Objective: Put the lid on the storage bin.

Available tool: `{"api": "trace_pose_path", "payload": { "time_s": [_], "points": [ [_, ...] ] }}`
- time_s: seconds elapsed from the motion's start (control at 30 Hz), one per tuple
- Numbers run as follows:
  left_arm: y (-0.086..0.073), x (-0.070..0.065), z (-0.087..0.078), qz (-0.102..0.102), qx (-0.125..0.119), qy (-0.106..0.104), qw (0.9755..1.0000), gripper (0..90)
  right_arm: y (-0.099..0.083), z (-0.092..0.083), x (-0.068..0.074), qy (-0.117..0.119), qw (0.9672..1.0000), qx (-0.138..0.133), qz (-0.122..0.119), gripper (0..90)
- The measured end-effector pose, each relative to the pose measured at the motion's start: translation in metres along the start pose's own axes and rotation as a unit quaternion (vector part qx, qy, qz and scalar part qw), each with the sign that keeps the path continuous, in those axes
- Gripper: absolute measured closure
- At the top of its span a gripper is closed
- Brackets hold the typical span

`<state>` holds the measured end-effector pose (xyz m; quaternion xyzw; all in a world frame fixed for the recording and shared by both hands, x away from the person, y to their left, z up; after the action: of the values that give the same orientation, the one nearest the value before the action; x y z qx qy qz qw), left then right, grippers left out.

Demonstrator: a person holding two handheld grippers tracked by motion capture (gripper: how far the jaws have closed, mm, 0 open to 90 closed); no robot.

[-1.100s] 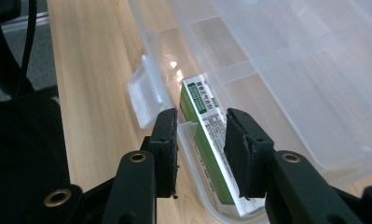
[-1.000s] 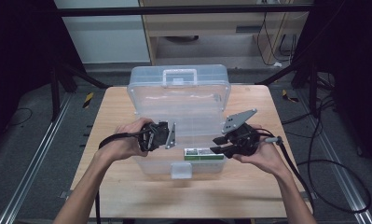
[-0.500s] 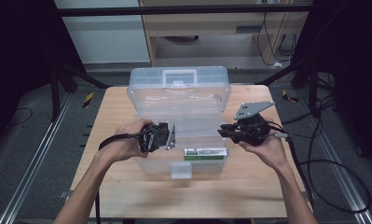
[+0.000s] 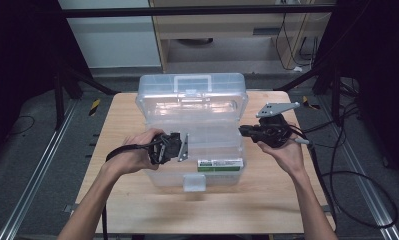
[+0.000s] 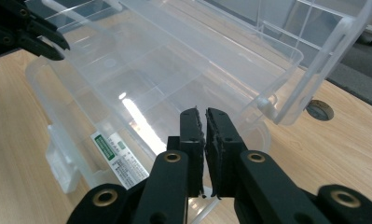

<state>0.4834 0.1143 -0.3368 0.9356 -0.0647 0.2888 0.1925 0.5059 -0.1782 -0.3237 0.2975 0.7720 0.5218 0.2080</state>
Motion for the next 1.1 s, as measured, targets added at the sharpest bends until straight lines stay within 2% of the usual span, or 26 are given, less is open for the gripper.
{"api": "trace_pose_path", "payload": {
  "time_s": [0.17,0.6,0.8,0.83,0.9,0.93,1.03,1.1],
  "points": [
    [0.0,-0.001,0.0,0.001,0.001,-0.001,1.0,80.4,-0.001,0.002,-0.004,-0.013,0.9999,-0.007,0.005,89.9],
    [0.0,-0.007,0.001,0.002,0.001,-0.004,1.0,80.3,0.001,0.002,-0.01,-0.036,0.9989,-0.022,0.019,90.0],
    [0.0,-0.012,0.002,0.003,0.007,-0.015,0.9999,80.2,-0.001,0.001,-0.011,-0.035,0.9988,-0.025,0.025,90.0],
    [-0.001,-0.014,0.004,0.002,0.0,-0.015,0.9999,80.2,-0.002,0.001,-0.011,-0.035,0.9988,-0.025,0.026,90.0],
    [0.0,-0.017,0.004,0.002,0.007,-0.025,0.9997,80.1,-0.004,0.001,-0.01,-0.036,0.9987,-0.024,0.027,90.0],
    [-0.001,-0.018,0.006,0.002,0.0,-0.024,0.9997,80.2,-0.005,0.0,-0.01,-0.032,0.9988,-0.021,0.03,90.0],
    [-0.001,-0.021,0.005,0.004,0.007,-0.024,0.9997,80.1,-0.009,0.001,-0.007,-0.031,0.999,-0.018,0.025,90.0],
    [-0.002,-0.022,0.006,0.003,-0.002,-0.022,0.9997,80.1,-0.011,0.0,-0.007,-0.029,0.9991,-0.019,0.025,90.0]
  ]
}}
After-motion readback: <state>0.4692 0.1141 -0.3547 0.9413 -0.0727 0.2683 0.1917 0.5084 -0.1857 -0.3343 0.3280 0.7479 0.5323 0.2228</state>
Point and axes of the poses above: each handheld gripper's, and its own axes: z roughly forward along the jaws, y roughly out of its top, x roughly to its left, the point moved 1 cm from there along z, roughly forward along the jaws, and after that the axes turned 13 degrees about -x, right-handed, at the moved point
